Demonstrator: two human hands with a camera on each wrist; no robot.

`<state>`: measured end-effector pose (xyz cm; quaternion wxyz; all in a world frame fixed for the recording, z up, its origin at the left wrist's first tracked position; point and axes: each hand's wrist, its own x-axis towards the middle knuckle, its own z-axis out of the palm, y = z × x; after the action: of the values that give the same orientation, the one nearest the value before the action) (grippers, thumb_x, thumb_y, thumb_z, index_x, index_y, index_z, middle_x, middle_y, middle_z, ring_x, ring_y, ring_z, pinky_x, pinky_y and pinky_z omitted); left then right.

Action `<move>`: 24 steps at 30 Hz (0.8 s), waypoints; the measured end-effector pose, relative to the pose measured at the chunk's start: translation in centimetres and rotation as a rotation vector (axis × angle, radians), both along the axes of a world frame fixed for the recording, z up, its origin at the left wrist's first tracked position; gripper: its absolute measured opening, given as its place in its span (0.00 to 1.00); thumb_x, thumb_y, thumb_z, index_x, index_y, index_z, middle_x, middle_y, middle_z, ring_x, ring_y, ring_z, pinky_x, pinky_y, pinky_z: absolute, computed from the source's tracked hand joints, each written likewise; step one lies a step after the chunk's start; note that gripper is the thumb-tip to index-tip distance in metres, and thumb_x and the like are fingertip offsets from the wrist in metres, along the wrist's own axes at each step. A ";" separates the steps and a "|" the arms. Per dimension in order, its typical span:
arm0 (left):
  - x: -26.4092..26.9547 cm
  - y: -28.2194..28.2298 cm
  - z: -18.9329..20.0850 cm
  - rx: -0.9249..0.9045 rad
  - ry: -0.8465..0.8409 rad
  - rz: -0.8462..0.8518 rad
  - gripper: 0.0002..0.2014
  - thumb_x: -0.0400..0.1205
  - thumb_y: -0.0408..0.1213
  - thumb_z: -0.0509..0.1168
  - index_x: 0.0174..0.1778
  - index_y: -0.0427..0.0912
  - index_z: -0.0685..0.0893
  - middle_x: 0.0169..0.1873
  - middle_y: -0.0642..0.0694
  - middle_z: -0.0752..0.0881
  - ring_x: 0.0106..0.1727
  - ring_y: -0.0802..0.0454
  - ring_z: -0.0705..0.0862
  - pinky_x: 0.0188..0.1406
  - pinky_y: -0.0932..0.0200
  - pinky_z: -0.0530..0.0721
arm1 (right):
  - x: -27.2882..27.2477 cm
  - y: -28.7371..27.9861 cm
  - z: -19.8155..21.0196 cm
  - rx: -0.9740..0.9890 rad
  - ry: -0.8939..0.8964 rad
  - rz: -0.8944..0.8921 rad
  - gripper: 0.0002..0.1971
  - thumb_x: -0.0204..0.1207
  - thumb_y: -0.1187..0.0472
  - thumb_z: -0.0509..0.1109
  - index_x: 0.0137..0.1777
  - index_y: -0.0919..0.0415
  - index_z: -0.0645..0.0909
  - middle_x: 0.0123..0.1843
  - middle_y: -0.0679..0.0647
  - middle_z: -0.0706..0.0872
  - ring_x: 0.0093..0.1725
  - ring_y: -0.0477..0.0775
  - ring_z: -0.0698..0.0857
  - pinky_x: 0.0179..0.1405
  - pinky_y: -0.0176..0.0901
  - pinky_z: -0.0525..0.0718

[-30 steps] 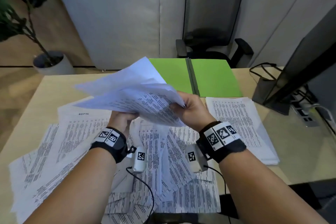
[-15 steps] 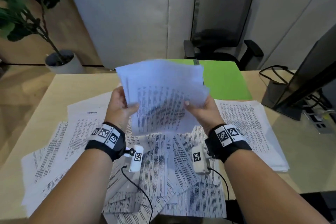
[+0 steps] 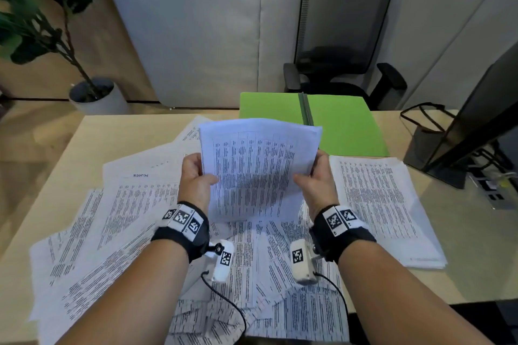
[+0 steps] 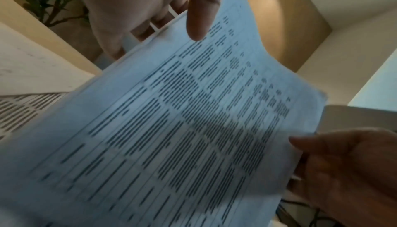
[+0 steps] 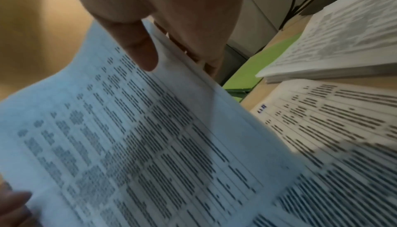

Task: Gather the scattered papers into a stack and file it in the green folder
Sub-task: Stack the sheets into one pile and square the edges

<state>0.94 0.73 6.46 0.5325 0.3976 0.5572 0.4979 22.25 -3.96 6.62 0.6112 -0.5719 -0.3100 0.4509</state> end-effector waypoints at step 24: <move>6.0 -1.2 -3.9 -0.140 0.640 -0.375 0.26 0.86 0.28 0.54 0.79 0.48 0.59 0.57 0.38 0.82 0.36 0.54 0.80 0.30 0.61 0.80 | 5.7 -1.0 -2.8 -0.417 -0.685 -0.068 0.20 0.79 0.75 0.52 0.68 0.60 0.66 0.38 0.53 0.76 0.36 0.54 0.77 0.41 0.52 0.81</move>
<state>6.89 -0.50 2.61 0.4391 0.5907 0.6458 0.2030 27.93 -4.98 3.80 0.3579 -0.8106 -0.3787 0.2670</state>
